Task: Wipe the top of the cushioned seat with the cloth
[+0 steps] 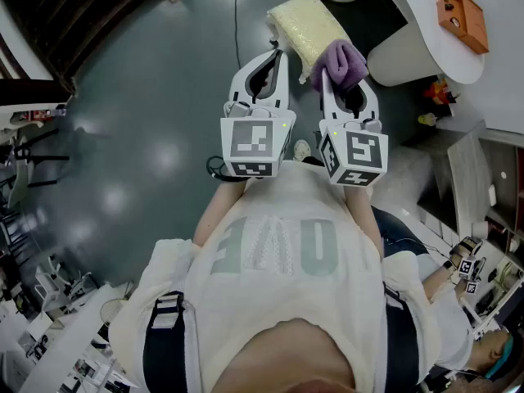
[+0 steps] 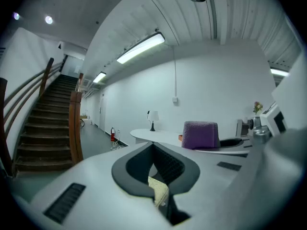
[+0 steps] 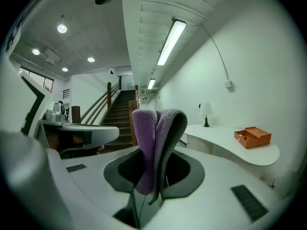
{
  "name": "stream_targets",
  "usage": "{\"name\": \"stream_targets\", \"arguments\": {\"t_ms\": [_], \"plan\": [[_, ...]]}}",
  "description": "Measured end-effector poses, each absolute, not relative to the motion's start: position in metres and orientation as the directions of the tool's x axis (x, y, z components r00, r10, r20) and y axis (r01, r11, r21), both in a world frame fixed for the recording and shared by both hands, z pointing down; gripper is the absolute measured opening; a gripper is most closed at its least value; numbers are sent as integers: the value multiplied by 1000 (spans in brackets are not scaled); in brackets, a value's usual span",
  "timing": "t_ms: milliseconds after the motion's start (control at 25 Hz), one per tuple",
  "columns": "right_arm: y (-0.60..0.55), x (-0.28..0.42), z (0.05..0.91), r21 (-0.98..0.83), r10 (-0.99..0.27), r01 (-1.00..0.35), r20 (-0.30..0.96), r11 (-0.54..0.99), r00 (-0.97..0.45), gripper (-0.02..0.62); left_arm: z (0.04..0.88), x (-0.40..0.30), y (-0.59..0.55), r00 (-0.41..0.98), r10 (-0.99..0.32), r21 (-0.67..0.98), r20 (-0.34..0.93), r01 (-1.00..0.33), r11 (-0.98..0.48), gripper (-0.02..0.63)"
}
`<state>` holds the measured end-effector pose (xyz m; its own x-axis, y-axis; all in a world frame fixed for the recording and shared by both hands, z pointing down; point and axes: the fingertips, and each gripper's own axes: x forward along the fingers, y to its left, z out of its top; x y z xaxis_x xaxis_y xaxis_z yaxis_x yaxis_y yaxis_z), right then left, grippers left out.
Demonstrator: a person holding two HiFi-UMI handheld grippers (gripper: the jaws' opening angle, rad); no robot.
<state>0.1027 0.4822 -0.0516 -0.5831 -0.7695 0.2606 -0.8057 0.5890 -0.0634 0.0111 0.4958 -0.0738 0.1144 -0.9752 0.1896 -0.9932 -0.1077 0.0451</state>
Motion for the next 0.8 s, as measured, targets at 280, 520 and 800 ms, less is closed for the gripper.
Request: {"name": "stream_targets", "arguments": {"t_ms": [280, 520, 800], "plan": [[477, 79, -46, -89, -764, -805, 268, 587, -587, 100, -80, -17, 498, 176, -976, 148, 131, -977, -156, 7], [454, 52, -43, -92, -782, -824, 272, 559, -561, 100, -75, -66, 486, 148, -978, 133, 146, -983, -129, 7], [433, 36, -44, -80, -806, -845, 266, 529, -529, 100, -67, -108, 453, 121, -982, 66, 144, -991, -113, 7]]}}
